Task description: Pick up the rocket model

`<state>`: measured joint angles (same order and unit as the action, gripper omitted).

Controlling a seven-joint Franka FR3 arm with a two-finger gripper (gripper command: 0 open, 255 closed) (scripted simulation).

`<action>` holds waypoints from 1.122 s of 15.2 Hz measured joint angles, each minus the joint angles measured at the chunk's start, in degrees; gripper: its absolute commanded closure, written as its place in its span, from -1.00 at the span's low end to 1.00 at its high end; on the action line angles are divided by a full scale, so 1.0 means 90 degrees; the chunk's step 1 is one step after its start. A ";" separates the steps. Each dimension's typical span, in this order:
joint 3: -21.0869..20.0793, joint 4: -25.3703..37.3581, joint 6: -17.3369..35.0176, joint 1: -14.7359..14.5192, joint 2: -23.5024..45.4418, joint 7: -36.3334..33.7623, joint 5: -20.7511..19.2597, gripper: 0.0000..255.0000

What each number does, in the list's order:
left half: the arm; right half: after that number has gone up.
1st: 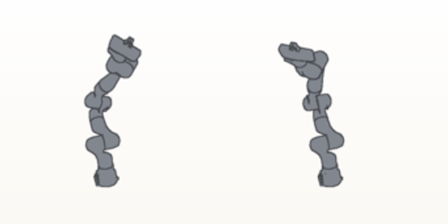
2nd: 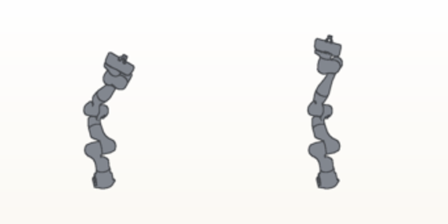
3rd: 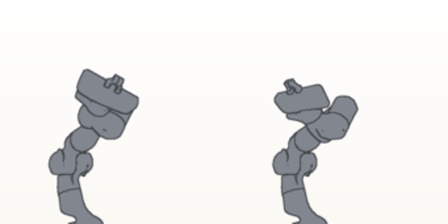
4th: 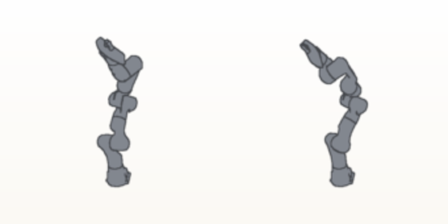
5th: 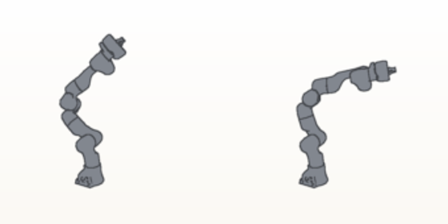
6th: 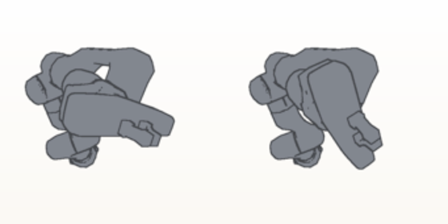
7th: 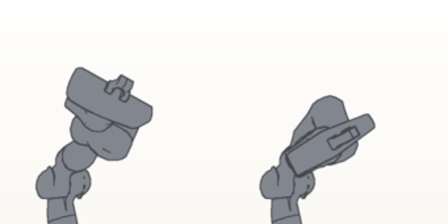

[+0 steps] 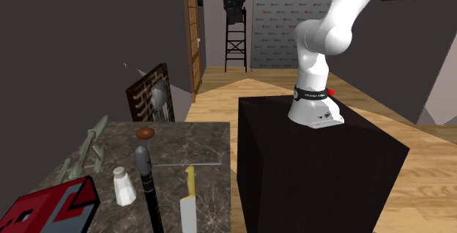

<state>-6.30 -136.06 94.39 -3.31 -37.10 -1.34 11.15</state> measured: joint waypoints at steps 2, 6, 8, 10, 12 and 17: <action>-0.0265 0.0178 0.0233 -0.0066 0.0389 -0.0277 0.0099 -1.00; -0.0769 0.0456 0.0655 -0.0191 0.1059 -0.0841 0.0227 -1.00; -0.1002 0.0709 0.0863 -0.0223 0.1509 -0.1117 0.0220 -1.00; -0.1222 0.1007 0.1030 -0.0252 0.1968 -0.1406 0.0172 -1.00; -0.1431 0.1298 0.1193 -0.0285 0.2425 -0.1704 0.0089 -1.00; -0.1878 0.2193 0.1504 -0.0417 0.3688 -0.2508 -0.0310 -1.00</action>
<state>-23.20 -116.33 107.93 -7.06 -3.91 -23.91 8.36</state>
